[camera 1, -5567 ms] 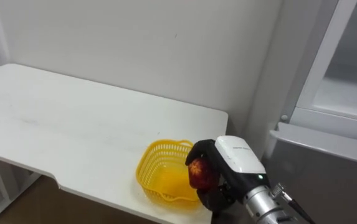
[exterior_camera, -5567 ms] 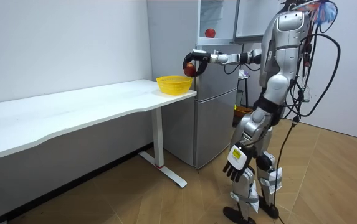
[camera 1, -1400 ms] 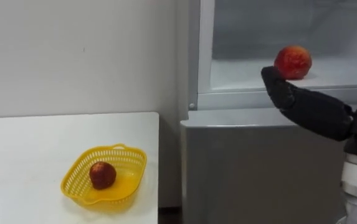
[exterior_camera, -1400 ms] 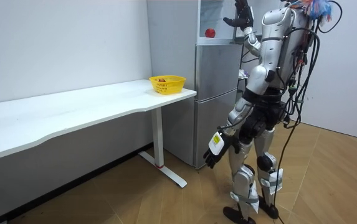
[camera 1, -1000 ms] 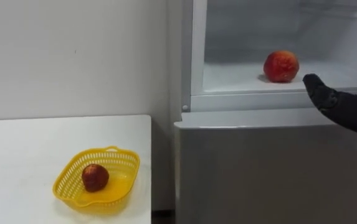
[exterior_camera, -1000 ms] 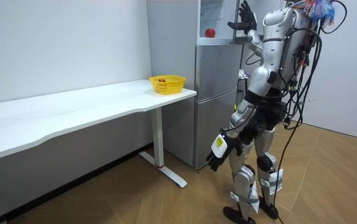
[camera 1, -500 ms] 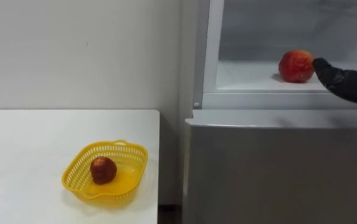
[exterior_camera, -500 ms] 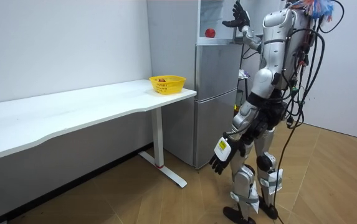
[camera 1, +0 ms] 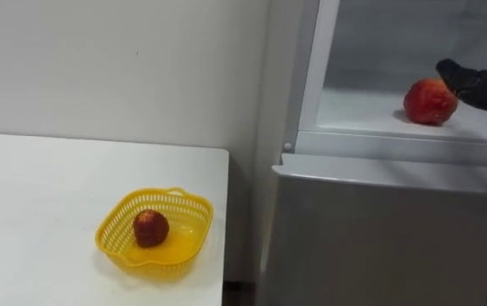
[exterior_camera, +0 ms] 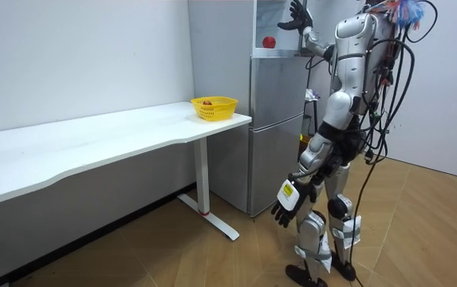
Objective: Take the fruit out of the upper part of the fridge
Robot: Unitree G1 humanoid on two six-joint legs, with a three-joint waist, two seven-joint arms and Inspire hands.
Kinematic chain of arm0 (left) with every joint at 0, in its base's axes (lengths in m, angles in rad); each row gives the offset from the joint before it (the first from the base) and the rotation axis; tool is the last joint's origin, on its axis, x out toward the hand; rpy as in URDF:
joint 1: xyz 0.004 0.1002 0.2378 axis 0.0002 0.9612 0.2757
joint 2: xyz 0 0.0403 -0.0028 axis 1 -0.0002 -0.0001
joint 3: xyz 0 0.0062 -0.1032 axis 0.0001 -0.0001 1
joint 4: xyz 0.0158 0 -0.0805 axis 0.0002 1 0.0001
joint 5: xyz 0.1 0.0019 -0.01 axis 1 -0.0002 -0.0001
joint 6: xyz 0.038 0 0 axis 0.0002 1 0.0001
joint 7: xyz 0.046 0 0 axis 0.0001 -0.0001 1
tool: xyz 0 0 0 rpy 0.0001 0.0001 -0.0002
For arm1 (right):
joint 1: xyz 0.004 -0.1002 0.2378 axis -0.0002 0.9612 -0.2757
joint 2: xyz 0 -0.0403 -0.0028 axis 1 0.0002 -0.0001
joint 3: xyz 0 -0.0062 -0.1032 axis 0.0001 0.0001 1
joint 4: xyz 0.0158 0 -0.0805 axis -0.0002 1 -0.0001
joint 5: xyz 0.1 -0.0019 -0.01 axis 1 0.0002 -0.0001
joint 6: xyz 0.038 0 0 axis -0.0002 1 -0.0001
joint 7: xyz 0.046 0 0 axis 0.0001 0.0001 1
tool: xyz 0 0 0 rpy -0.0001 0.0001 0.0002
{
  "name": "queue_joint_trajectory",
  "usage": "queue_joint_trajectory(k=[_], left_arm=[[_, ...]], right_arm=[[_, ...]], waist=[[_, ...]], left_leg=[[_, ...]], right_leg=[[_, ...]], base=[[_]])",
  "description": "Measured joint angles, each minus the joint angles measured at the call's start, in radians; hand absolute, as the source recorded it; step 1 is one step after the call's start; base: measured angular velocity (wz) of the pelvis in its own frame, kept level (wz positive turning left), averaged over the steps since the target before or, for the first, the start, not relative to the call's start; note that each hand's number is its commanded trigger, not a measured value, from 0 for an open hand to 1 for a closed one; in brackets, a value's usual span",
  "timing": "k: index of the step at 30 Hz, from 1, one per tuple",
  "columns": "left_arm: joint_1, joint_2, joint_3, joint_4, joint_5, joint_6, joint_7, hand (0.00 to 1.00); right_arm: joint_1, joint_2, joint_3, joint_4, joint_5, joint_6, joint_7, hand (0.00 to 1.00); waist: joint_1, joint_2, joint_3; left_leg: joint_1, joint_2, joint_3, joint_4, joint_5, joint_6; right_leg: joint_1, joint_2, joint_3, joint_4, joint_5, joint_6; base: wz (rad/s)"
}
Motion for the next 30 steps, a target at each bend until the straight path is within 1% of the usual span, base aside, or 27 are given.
queue_joint_trajectory(k=[2, 4, 7, 12, 17, 18, 19, 20, 22, 23, 25, 27, 30], left_arm=[[0.004, 0.002, 0.0, -0.004, 0.0, 0.003, -0.001, 0.0], [0.012, 0.005, 0.0, -0.014, 0.0, 0.004, -0.003, 0.0], [0.015, 0.01, 0.001, -0.016, 0.001, 0.004, -0.009, 0.0], [0.018, 0.01, 0.001, -0.016, 0.003, 0.004, -0.02, 0.0], [0.019, 0.01, 0.002, -0.024, 0.033, 0.003, -0.02, 0.0], [0.021, 0.01, 0.002, -0.027, 0.034, 0.003, -0.02, 0.0], [0.025, 0.01, 0.001, -0.03, 0.033, 0.004, -0.018, 0.0], [0.026, 0.01, 0.001, -0.03, 0.033, 0.004, -0.018, 0.0], [0.026, 0.01, 0.001, -0.033, 0.033, 0.007, -0.016, 0.0], [0.025, 0.01, 0.001, -0.033, 0.033, 0.009, -0.016, 0.0], [0.024, 0.01, 0.001, -0.036, 0.033, 0.025, -0.017, 0.0], [0.02, 0.01, 0.001, -0.037, 0.033, 0.027, -0.019, 0.0], [0.019, 0.013, 0.001, -0.038, 0.033, 0.037, -0.023, 0.0]], right_arm=[[-0.013, -0.008, 0.01, 0.034, 0.033, 0.003, 0.016, 0.0], [-0.027, -0.011, 0.012, 0.066, 0.065, 0.02, 0.031, 0.0], [-0.027, -0.012, 0.012, 0.067, 0.085, 0.02, 0.034, 0.0], [-0.027, -0.013, 0.012, 0.068, 0.085, 0.02, 0.037, 0.0], [-0.028, -0.024, 0.012, 0.083, 0.085, 0.019, 0.063, 0.0], [-0.033, -0.026, 0.014, 0.102, 0.09, 0.017, 0.073, 0.0], [-0.058, -0.027, 0.028, 0.148, 0.105, 0.017, 0.081, 0.0], [-0.07, -0.03, 0.036, 0.171, 0.115, 0.018, 0.087, 0.0], [-0.097, -0.058, 0.067, 0.237, 0.15, 0.024, 0.113, 0.0], [-0.102, -0.062, 0.076, 0.25, 0.156, 0.025, 0.119, 0.0], [-0.112, -0.076, 0.106, 0.287, 0.162, 0.038, 0.151, 0.0], [-0.112, -0.091, 0.129, 0.306, 0.164, 0.046, 0.171, 0.0], [-0.112, -0.097, 0.148, 0.319, 0.164, 0.06, 0.201, 0.0]], waist=[[-0.001, 0.0, 0.0006], [-0.001, 0.001, 0.0034], [0.0, 0.001, 0.0048], [0.001, 0.001, 0.005], [0.0, 0.002, 0.0044], [0.0, 0.002, 0.0043], [-0.001, 0.004, 0.0035], [-0.003, 0.004, 0.0032], [-0.001, 0.006, 0.002], [-0.001, 0.006, 0.0016], [-0.001, 0.004, 0.0002], [0.001, 0.002, -0.0009], [0.002, -0.005, -0.0013]], left_leg=[[0.002, 0.0, 0.0, 0.001, 0.0, 0.0], [0.008, 0.002, 0.0, 0.001, 0.0, 0.0], [0.007, 0.002, -0.004, 0.0, 0.0, 0.0], [0.008, 0.002, -0.006, 0.001, 0.0, 0.0], [0.006, 0.0, -0.006, 0.001, 0.0, 0.0], [0.008, 0.0, -0.006, -0.001, 0.0, 0.0], [0.009, 0.0, -0.006, -0.001, 0.0, 0.0], [0.009, 0.0, -0.006, -0.001, 0.0, 0.0], [0.008, -0.001, -0.009, -0.002, 0.0, 0.0], [0.008, -0.001, -0.009, -0.002, 0.0, -0.001], [0.008, -0.001, -0.013, -0.003, 0.001, -0.001], [0.008, -0.001, -0.016, -0.003, 0.001, -0.002], [0.01, -0.001, -0.023, -0.007, 0.002, -0.003]], right_leg=[[0.003, 0.0, -0.001, 0.0, 0.0, 0.0], [0.008, 0.0, -0.003, 0.0, 0.0, 0.0], [0.009, 0.0, -0.006, 0.0, 0.0, 0.0], [0.008, 0.0, -0.005, 0.0, 0.0, 0.0], [0.008, 0.0, -0.004, 0.0, 0.0, 0.0], [0.008, 0.0, -0.004, 0.0, 0.0, 0.0], [0.008, 0.0, -0.003, 0.0, 0.0, 0.0], [0.008, 0.0, -0.003, 0.0, 0.0, 0.0], [0.008, -0.001, -0.005, 0.0, 0.0, 0.0], [0.008, -0.001, -0.006, 0.0, 0.0, 0.0], [0.009, 0.0, -0.007, 0.0, 0.0, 0.0], [0.009, 0.0, -0.008, 0.001, 0.0, 0.0], [0.01, 0.0, -0.008, 0.001, 0.0, 0.0]], base=[[0.0], [0.0], [0.0], [0.0], [0.0], [0.0], [0.0], [0.0], [0.04], [0.04], [0.04], [0.05], [0.05]])
